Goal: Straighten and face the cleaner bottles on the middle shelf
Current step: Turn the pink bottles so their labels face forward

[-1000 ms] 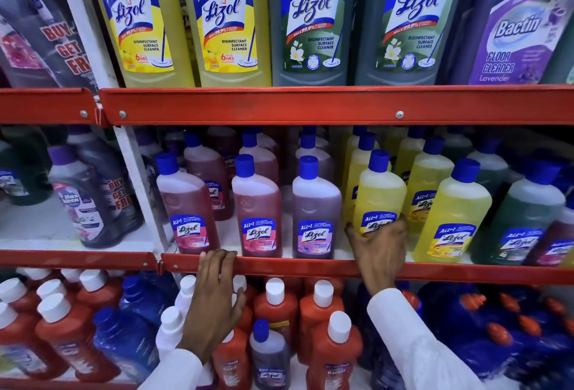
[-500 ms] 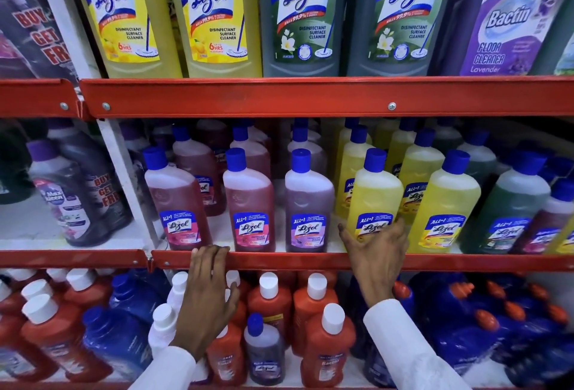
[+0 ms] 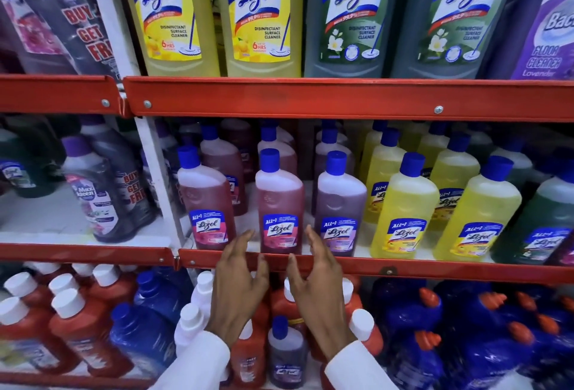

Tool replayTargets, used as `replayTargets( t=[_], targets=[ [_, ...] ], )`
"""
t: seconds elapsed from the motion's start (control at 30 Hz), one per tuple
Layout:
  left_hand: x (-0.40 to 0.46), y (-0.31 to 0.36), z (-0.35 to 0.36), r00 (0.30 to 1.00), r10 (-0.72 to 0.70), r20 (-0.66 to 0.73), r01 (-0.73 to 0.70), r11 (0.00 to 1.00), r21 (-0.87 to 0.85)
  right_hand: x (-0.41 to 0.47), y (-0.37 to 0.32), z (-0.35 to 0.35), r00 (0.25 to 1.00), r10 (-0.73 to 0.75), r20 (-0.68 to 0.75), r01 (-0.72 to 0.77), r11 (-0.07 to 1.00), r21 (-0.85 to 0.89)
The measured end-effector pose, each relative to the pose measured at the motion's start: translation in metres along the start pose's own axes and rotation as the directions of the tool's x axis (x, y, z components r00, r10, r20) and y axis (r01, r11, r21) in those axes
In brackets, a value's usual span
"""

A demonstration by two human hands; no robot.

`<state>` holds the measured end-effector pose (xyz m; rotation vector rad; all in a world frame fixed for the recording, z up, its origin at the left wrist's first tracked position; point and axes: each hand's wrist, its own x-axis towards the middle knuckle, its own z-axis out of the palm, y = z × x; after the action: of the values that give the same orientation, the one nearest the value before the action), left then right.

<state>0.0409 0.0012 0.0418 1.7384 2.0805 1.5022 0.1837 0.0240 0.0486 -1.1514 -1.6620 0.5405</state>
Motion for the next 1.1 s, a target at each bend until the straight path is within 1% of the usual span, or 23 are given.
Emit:
replayTargets(
  t=[0.07,0.2,0.3,0.37,0.47,0.67,0.83,1.1],
  targets=[
    [0.008,0.001,-0.001,1.000,-0.014,0.000,0.014,1.000,-0.017,0.005,-0.003,0.006,0.999,0.037,0.017,-0.036,0.999,-0.039],
    [0.022,-0.002,0.000,0.997,0.017,0.072,-0.012,0.997,-0.077,0.015,-0.003,0.013,0.997,0.064,0.052,-0.058,0.992,-0.115],
    [0.029,-0.005,-0.001,0.989,0.028,0.144,-0.008,0.990,-0.138,0.022,-0.002,0.016,0.996,0.050,0.068,-0.042,0.993,-0.115],
    [0.031,-0.007,-0.002,0.986,0.024,0.166,0.003,0.987,-0.159,0.025,-0.001,0.017,0.996,0.054,0.073,-0.046,0.993,-0.110],
    [0.034,-0.009,-0.002,0.989,0.028,0.147,-0.001,0.983,-0.182,0.027,0.002,0.016,0.994,0.062,0.087,-0.053,0.993,-0.107],
    [0.031,-0.015,-0.003,0.995,-0.020,0.101,0.042,0.975,-0.219,0.028,0.000,0.018,0.992,0.048,0.115,-0.034,0.993,-0.113],
    [0.031,-0.014,-0.004,0.995,-0.024,0.097,0.046,0.971,-0.233,0.028,-0.001,0.020,0.993,0.061,0.102,-0.047,0.989,-0.137],
    [0.029,-0.015,-0.006,0.996,-0.015,0.091,0.036,0.972,-0.234,0.026,0.002,0.022,0.990,0.089,0.114,-0.076,0.991,-0.108]
  ],
)
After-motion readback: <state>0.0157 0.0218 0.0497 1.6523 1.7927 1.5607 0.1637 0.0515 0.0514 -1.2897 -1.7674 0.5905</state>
